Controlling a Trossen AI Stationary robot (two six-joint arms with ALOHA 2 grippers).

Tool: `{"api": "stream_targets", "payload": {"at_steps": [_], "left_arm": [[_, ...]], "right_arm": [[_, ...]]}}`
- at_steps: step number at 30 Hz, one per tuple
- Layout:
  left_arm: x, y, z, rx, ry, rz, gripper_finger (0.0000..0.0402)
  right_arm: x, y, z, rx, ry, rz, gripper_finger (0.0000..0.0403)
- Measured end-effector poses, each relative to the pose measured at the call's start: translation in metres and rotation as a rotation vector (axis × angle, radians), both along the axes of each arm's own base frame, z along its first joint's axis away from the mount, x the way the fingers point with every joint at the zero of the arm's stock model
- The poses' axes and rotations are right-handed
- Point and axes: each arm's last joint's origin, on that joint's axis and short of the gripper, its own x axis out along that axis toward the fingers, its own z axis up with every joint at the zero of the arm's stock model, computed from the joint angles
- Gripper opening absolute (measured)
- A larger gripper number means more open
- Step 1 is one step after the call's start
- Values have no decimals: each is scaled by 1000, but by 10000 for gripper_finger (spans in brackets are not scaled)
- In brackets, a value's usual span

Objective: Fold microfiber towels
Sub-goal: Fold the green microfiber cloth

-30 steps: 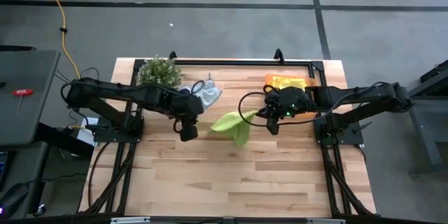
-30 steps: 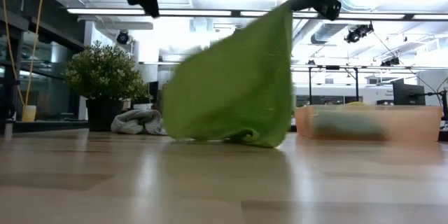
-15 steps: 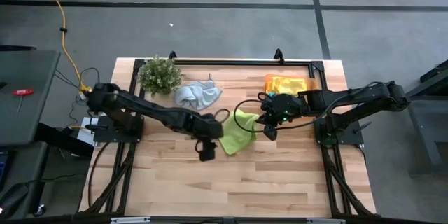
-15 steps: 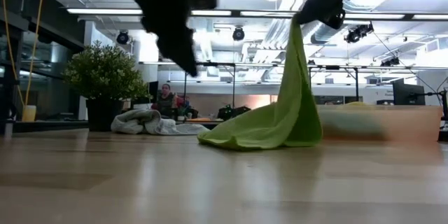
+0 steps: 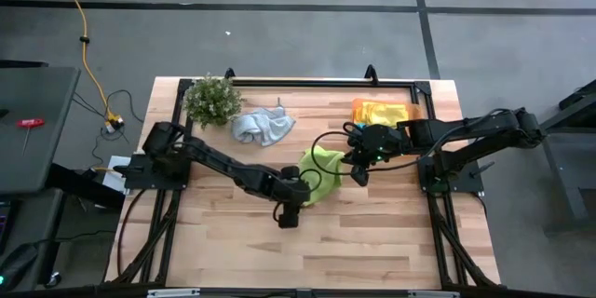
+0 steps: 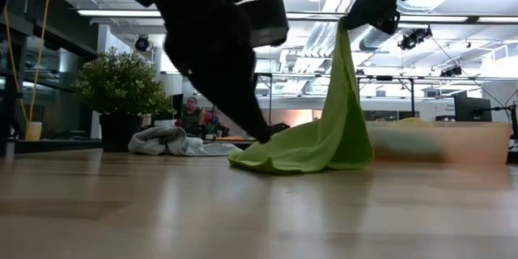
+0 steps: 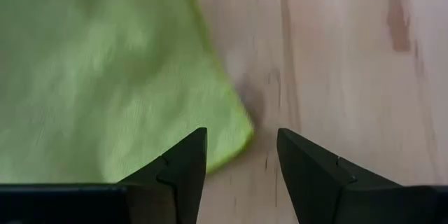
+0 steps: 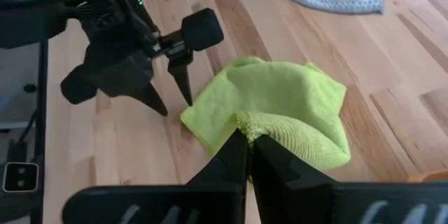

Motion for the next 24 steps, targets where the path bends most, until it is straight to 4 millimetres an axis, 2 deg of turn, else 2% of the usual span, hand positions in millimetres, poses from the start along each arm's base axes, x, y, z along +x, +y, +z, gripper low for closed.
{"api": "stream_targets", "payload": {"at_steps": [7, 15, 19, 24], "left_arm": [[3, -1, -7, 33, -4, -51, 165], [8, -2, -27, 23, 13, -69, 159], [8, -2, -27, 52, 10, -64, 114], [6, 0, -23, 58, 25, -66, 15]], "right_arm": [[0, 0, 0, 3, 5, -3, 0], [0, 0, 0, 5, 5, -3, 0], [0, 0, 0, 6, 5, -1, 0], [0, 0, 0, 6, 6, -1, 0]]}}
